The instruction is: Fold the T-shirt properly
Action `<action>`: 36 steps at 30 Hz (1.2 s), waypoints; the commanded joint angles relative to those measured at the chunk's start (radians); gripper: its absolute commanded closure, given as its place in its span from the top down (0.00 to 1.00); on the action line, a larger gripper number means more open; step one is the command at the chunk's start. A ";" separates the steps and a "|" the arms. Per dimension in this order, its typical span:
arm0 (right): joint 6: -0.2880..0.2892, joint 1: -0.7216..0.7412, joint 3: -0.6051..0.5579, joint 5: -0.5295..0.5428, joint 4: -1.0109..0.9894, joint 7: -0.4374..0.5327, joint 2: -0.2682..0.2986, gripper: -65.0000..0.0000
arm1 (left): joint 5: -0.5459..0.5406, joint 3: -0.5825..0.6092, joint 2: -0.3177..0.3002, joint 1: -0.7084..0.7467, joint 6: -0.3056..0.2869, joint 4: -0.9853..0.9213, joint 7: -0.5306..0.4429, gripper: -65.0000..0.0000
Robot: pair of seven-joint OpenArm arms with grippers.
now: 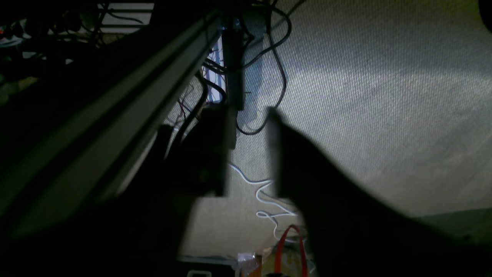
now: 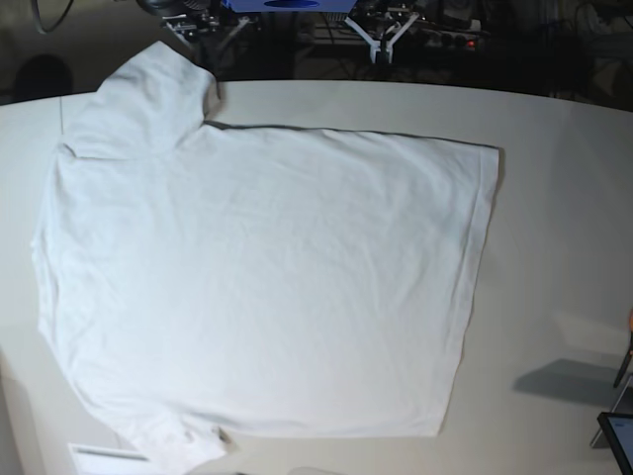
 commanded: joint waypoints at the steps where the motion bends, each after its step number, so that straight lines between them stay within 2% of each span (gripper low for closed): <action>1: -0.005 0.001 -0.002 0.002 0.001 0.005 -0.002 0.46 | -0.001 0.000 0.002 0.006 0.005 0.004 -0.009 0.39; 3: -0.005 0.000 -0.002 0.002 0.001 0.005 -0.002 0.62 | -0.001 0.000 0.002 0.006 0.005 0.004 -0.009 0.51; 5: -0.005 0.000 -0.002 0.002 0.001 0.005 -0.002 0.72 | -0.001 0.000 0.002 0.008 0.005 0.004 -0.009 0.56; 9: -0.005 -0.011 -0.002 0.002 0.003 0.005 -0.002 0.73 | -0.001 0.008 0.002 0.020 0.005 0.010 -0.010 0.56; 11: -0.005 -0.013 -0.002 0.002 0.003 0.007 -0.002 0.64 | -0.001 0.009 0.002 0.020 0.005 0.010 -0.010 0.55; 12: -0.005 -0.013 -0.002 0.002 0.003 0.007 -0.002 0.54 | -0.001 0.009 0.002 0.020 0.005 0.008 -0.010 0.50; 14: -0.005 -0.014 -0.002 0.002 0.003 0.016 -0.002 0.30 | -0.001 0.008 0.002 0.020 0.005 0.005 -0.010 0.32; 15: -0.005 -0.016 -0.002 0.002 0.003 0.031 -0.002 0.16 | -0.001 0.005 0.002 0.020 0.005 0.005 -0.010 0.17; 16: -0.005 -0.023 -0.002 0.002 0.003 0.045 -0.002 0.06 | -0.001 0.002 0.002 0.020 0.005 0.005 -0.010 0.05; 17: -0.005 -0.026 -0.002 0.002 0.003 0.059 -0.002 0.00 | -0.001 0.002 0.002 0.020 0.005 0.005 -0.010 0.00; 18: -0.005 -0.028 -0.002 0.002 0.003 0.068 -0.002 0.00 | -0.001 0.003 0.002 0.020 0.005 0.007 -0.010 0.00; 20: -0.005 -0.033 -0.002 0.002 0.003 0.077 -0.002 0.12 | -0.001 0.002 0.002 0.020 0.005 0.005 -0.010 0.03; 22: -0.005 -0.039 -0.002 0.002 0.003 0.077 -0.002 0.20 | -0.001 0.002 0.001 0.022 0.005 0.005 -0.010 0.03; 30: -0.003 -0.040 -0.002 0.002 0.003 0.077 -0.002 0.22 | 0.002 0.011 0.001 0.022 0.004 0.007 -0.010 0.05; 32: -0.002 -0.040 -0.002 0.002 0.001 0.077 -0.004 0.23 | 0.001 0.011 0.001 0.022 0.004 0.008 -0.010 0.10; 33: -0.002 -0.040 -0.002 0.002 0.001 0.076 -0.004 0.24 | 0.001 0.011 0.001 0.022 0.004 0.010 -0.010 0.17; 36: -0.002 -0.040 0.000 0.002 0.001 0.076 -0.015 0.40 | 0.001 0.011 0.001 0.020 0.004 0.010 -0.010 0.30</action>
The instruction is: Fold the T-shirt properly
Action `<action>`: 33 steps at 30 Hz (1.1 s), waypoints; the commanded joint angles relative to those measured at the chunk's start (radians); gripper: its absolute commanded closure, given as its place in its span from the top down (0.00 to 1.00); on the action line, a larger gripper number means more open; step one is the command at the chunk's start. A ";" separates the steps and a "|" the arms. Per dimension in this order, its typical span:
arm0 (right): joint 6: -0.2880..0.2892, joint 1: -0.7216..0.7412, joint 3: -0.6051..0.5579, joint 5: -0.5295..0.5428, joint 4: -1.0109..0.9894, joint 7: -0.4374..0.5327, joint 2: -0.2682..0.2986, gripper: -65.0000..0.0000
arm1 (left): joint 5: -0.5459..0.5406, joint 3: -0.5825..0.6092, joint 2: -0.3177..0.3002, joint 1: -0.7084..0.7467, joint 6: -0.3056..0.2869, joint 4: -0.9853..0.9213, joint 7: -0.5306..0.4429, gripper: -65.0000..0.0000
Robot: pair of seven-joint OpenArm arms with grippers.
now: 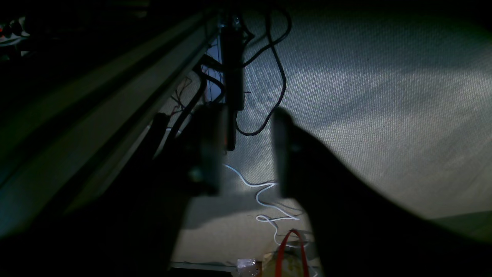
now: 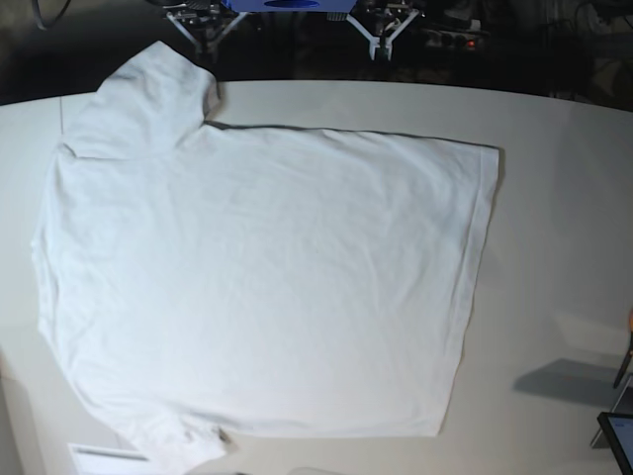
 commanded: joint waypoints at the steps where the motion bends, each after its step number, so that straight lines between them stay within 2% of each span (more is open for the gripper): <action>1: 0.000 -0.003 0.002 0.002 0.000 0.004 -0.016 0.46 | 0.000 0.002 0.001 0.006 0.004 0.004 -0.007 0.32; 3: 0.000 -0.003 0.002 0.002 0.000 0.004 -0.020 0.49 | 0.006 0.004 0.001 0.006 0.004 0.004 -0.007 0.32; 6: 0.000 -0.003 0.002 0.002 0.005 0.006 -0.020 0.45 | 0.005 0.004 0.001 0.006 0.004 0.004 -0.007 0.31; 8: 0.000 -0.013 0.002 0.002 0.028 0.006 -0.020 0.33 | 0.000 0.004 -0.001 0.012 0.004 0.004 -0.007 0.30; 10: -0.001 -0.028 0.002 0.002 0.054 0.006 -0.020 0.15 | 0.003 0.004 -0.007 0.018 0.004 0.006 -0.008 0.24; 11: -0.003 -0.034 0.000 0.002 0.064 0.006 -0.020 0.04 | 0.003 0.004 -0.007 0.020 0.004 0.006 -0.008 0.16; 12: -0.003 -0.034 0.000 0.002 0.066 0.006 -0.017 0.00 | 0.000 0.004 -0.010 0.020 0.004 0.006 -0.008 0.06; 13: -0.003 -0.034 0.000 0.002 0.066 0.006 -0.016 0.00 | 0.000 0.004 -0.011 0.020 0.004 0.006 -0.008 0.00; 15: -0.003 -0.036 0.000 0.002 0.066 0.006 -0.014 0.06 | 0.006 0.004 -0.011 0.021 0.004 0.006 -0.008 0.00; 24: -0.006 -0.085 0.000 0.002 0.095 0.006 -0.013 0.06 | 0.008 0.004 -0.016 0.061 0.004 0.019 -0.008 0.00; 33: -0.006 -0.252 0.000 0.002 0.339 0.004 -0.011 0.05 | 0.008 0.004 -0.076 0.206 0.004 0.251 -0.008 0.00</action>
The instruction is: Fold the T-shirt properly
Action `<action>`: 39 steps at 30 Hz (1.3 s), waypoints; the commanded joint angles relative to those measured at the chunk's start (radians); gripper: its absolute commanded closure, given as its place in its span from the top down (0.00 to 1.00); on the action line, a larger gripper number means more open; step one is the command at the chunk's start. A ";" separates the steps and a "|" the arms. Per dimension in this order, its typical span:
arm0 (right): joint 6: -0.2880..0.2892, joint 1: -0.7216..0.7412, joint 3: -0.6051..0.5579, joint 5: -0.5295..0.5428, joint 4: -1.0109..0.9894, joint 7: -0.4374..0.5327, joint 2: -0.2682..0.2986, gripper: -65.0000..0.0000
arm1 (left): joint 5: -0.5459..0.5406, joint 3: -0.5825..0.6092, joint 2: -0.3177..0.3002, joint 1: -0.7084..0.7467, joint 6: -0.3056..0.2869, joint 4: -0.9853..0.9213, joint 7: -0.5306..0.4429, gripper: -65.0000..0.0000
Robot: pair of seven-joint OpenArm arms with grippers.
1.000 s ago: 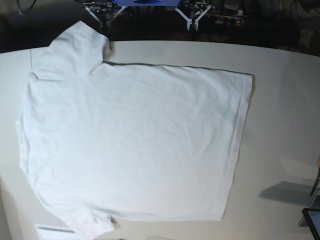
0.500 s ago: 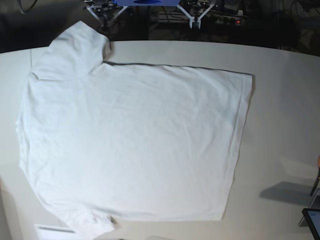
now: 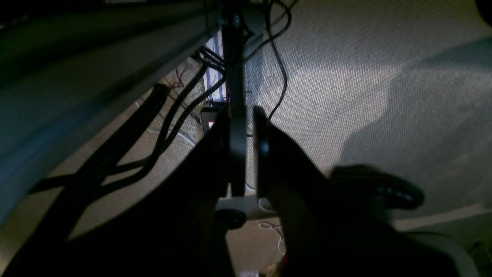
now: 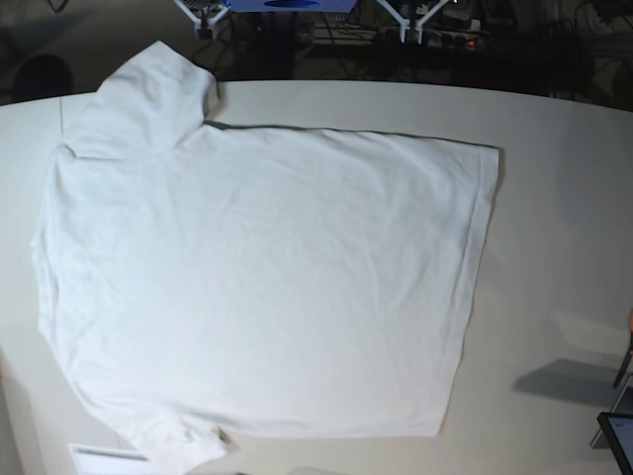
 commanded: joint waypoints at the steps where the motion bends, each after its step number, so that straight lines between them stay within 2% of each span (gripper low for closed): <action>1: -0.001 -0.027 0.000 0.001 0.034 0.007 0.001 0.05 | 0.002 0.000 -0.005 0.024 0.001 0.020 -0.007 0.00; 4: -0.001 -0.088 0.000 0.001 0.131 0.007 0.001 0.05 | -0.001 0.000 -0.013 0.062 0.001 0.078 -0.010 0.00; 6: -0.001 -0.134 0.000 0.001 0.197 0.007 0.001 0.02 | -0.003 0.000 -0.028 0.095 0.001 0.120 -0.060 0.00; 9: -0.001 -0.197 0.042 0.001 0.295 0.006 0.001 0.00 | 0.003 0.002 -0.035 0.153 0.001 0.166 -0.197 0.00; 15: 0.002 -0.312 0.195 0.001 0.517 0.004 -0.006 0.00 | -0.003 0.042 -0.094 0.240 0.001 0.210 -0.458 0.00; 20: 0.002 -0.402 0.224 0.001 0.712 0.004 -0.008 0.00 | -0.006 0.082 -0.130 0.280 0.001 0.215 -0.679 0.00; 23: 0.002 -0.438 0.246 0.001 0.791 0.003 -0.009 0.00 | -0.006 0.071 -0.130 0.303 0.003 0.236 -0.812 0.00; 29: 0.002 -0.468 0.352 0.001 0.904 0.003 -0.029 0.00 | -0.006 0.071 -0.145 0.343 0.004 0.298 -1.038 0.00; 39: 0.002 -0.479 0.474 0.001 1.064 0.004 -0.029 0.00 | -0.007 0.069 -0.143 0.417 0.006 0.465 -1.240 0.00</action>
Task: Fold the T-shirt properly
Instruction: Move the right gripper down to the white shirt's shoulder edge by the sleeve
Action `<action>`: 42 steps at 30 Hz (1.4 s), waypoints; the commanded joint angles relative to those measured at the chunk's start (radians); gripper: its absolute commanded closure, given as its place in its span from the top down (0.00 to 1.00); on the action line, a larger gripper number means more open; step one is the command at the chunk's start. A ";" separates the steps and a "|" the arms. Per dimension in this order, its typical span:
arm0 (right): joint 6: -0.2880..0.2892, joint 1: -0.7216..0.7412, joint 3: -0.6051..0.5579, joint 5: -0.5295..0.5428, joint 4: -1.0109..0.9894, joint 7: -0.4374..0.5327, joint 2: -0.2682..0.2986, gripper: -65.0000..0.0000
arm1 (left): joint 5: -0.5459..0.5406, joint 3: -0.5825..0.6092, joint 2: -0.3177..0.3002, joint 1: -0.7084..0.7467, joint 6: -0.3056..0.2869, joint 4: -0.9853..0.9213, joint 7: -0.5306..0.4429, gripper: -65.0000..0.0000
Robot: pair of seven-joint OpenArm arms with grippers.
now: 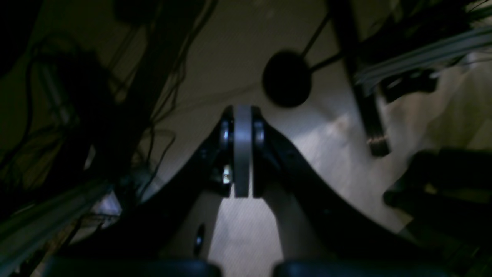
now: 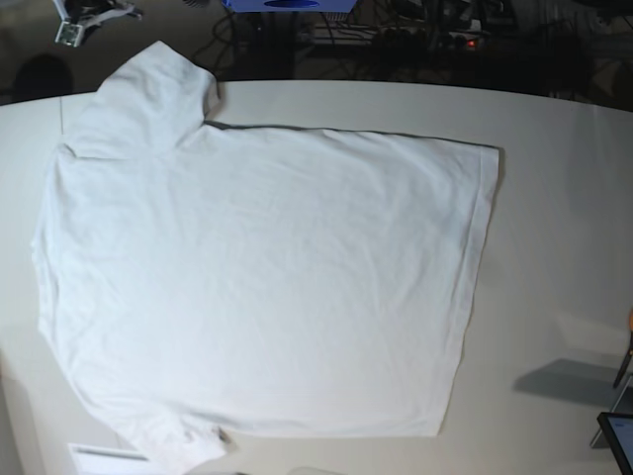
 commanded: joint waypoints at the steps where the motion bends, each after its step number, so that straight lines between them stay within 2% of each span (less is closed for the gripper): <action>1: -0.005 -0.017 0.013 0.001 0.031 0.023 0.005 0.00 | -0.006 -0.002 -0.005 0.030 0.008 0.042 -0.051 0.00; 8: -0.005 -0.005 0.065 0.002 0.145 0.023 0.005 0.00 | -0.009 -0.005 -0.005 0.084 0.009 0.238 -0.051 0.00; 11: -0.005 0.003 0.068 0.002 0.211 0.023 0.005 0.00 | -0.009 -0.045 0.000 0.085 0.009 0.289 -0.036 0.00; 15: -0.004 0.020 0.062 0.002 0.312 0.021 0.005 0.01 | -0.016 -0.131 0.000 0.085 0.009 0.369 0.089 0.00; 18: -0.001 0.048 0.035 0.002 0.366 -0.028 0.005 0.01 | -0.111 -0.154 -0.008 0.084 0.009 0.421 0.155 0.00; 21: 0.070 0.083 -0.007 0.013 0.405 -0.125 0.005 0.11 | -0.187 -0.159 -0.023 0.079 0.008 0.454 0.207 0.00; 23: 0.121 0.097 -0.011 0.098 0.421 -0.187 0.003 0.20 | -0.193 -0.152 -0.045 0.079 0.008 0.470 0.242 0.00; 25: 0.144 0.098 -0.008 0.216 0.439 -0.243 0.003 0.28 | -0.199 -0.151 -0.058 0.079 0.008 0.476 0.264 0.00; 29: 0.159 0.075 0.001 0.452 0.465 -0.316 0.009 0.40 | -0.204 -0.152 -0.081 0.078 0.008 0.471 0.273 0.00; 33: 0.171 0.065 0.027 0.662 0.462 -0.388 0.012 0.46 | -0.204 -0.159 -0.084 0.076 0.008 0.467 0.273 0.00; 38: 0.199 0.066 0.101 0.826 0.459 -0.510 0.014 0.52 | -0.204 -0.154 -0.084 0.073 0.008 0.467 0.296 0.00; 42: 0.199 0.092 0.171 0.883 0.455 -0.591 0.014 0.53 | -0.204 -0.151 -0.084 0.059 0.008 0.465 0.302 0.00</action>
